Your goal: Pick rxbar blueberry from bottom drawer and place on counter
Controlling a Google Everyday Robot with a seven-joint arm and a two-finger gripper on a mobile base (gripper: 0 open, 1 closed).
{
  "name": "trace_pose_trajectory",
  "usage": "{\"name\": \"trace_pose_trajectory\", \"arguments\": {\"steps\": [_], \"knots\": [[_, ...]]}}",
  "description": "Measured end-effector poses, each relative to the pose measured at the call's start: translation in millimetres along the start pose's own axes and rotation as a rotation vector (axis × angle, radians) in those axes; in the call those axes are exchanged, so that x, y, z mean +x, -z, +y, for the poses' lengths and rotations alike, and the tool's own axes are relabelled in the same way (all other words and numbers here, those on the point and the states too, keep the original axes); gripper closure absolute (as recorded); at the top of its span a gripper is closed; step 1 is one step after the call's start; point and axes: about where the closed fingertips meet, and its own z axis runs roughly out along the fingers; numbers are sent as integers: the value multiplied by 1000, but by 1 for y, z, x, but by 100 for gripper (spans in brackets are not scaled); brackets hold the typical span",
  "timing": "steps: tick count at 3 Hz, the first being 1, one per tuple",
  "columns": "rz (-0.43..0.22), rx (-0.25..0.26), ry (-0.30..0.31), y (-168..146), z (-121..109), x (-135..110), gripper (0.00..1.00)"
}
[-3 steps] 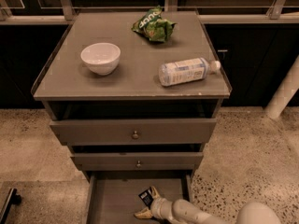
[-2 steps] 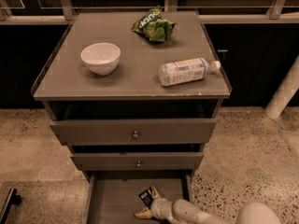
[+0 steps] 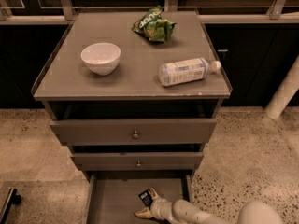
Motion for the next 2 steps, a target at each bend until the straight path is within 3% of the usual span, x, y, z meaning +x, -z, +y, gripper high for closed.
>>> {"name": "trace_pose_trajectory", "arguments": {"steps": [2], "knots": [[-32,-11,-3,19,-11,-16,100]]}}
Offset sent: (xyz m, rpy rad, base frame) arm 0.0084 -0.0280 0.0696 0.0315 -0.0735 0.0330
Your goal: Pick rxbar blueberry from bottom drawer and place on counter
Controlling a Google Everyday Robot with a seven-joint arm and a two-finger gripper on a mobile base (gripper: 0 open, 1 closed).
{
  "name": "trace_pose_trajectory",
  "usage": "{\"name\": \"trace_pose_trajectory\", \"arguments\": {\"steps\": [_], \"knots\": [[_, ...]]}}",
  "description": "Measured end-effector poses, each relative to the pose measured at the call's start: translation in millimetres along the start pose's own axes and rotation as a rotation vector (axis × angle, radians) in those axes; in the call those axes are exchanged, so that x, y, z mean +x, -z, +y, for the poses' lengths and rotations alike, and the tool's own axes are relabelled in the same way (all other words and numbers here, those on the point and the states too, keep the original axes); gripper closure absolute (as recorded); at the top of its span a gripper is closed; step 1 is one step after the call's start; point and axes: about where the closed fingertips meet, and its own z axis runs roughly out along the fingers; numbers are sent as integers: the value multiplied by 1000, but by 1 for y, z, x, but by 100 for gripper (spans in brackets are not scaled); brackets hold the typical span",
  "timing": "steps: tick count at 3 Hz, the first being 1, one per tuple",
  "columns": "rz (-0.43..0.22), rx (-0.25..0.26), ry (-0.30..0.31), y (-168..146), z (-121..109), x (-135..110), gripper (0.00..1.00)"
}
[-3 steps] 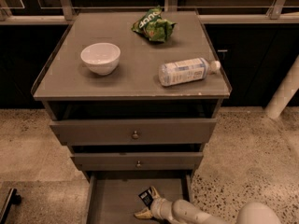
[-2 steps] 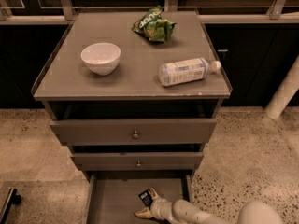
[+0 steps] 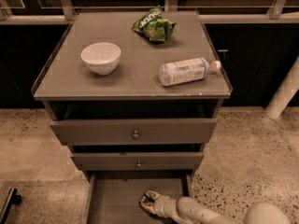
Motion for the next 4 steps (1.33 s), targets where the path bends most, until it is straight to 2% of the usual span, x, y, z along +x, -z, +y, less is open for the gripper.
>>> {"name": "trace_pose_trajectory", "arguments": {"steps": [1,2,3,4], "knots": [[-5,-14,0,0,4,-1,100],[4,-56,65,16,18,-17,100],[-28,-98,173,52,41,-52,100],[-31,-100,240,81,56,-77,100]]}}
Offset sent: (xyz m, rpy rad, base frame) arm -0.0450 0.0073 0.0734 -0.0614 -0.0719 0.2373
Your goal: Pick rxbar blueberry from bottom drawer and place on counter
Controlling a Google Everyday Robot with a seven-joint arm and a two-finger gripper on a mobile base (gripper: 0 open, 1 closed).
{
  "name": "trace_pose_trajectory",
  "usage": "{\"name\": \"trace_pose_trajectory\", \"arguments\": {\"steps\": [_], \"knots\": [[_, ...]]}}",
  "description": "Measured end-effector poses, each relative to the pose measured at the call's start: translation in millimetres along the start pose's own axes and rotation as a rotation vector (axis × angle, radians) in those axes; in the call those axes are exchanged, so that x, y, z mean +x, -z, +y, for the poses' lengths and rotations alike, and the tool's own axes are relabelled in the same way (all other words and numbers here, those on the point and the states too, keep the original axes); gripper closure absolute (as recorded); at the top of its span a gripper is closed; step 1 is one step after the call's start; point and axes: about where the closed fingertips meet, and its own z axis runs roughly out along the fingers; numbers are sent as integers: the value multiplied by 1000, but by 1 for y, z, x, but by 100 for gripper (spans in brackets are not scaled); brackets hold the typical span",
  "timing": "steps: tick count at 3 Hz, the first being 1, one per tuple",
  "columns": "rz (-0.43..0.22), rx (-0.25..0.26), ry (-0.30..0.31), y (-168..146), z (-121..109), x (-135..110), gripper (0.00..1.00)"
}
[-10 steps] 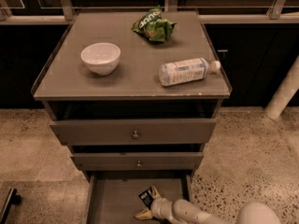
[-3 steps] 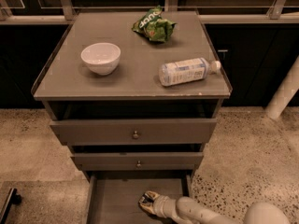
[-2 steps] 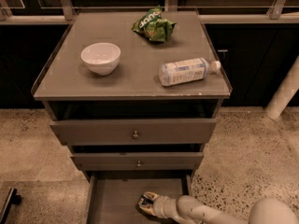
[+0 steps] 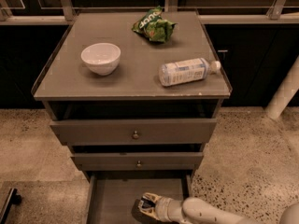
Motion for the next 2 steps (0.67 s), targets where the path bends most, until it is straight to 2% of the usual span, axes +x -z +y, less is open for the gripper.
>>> {"name": "trace_pose_trajectory", "arguments": {"steps": [1,2], "knots": [[-40,20,64,25,-5,-23,100],[-44,22,64,28,-5,-24,100]]}}
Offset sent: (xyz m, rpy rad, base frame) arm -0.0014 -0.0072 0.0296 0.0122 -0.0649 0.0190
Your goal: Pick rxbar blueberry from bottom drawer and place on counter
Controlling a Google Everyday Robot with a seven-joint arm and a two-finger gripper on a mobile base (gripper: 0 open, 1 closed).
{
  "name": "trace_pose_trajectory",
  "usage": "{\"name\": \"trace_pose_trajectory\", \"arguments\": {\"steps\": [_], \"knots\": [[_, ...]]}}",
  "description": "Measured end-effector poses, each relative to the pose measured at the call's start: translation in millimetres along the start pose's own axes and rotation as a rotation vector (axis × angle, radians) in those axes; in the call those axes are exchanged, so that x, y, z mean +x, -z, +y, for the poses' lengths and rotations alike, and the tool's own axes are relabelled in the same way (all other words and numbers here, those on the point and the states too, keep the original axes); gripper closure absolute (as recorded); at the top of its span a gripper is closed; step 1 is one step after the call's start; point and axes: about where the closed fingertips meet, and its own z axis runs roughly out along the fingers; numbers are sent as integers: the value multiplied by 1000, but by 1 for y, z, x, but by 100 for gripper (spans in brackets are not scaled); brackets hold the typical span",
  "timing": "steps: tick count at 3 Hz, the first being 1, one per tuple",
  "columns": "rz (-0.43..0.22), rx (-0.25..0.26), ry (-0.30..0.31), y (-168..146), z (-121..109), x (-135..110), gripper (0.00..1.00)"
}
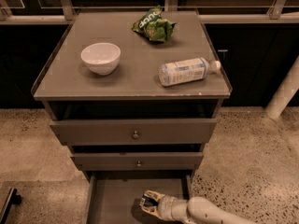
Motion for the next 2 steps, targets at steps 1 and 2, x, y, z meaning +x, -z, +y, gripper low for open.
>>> {"name": "trace_pose_trajectory", "arguments": {"steps": [1,2], "knots": [[-20,-43,61,9,-2,-25,100],[-71,-127,198,34,-9,-89,100]]}}
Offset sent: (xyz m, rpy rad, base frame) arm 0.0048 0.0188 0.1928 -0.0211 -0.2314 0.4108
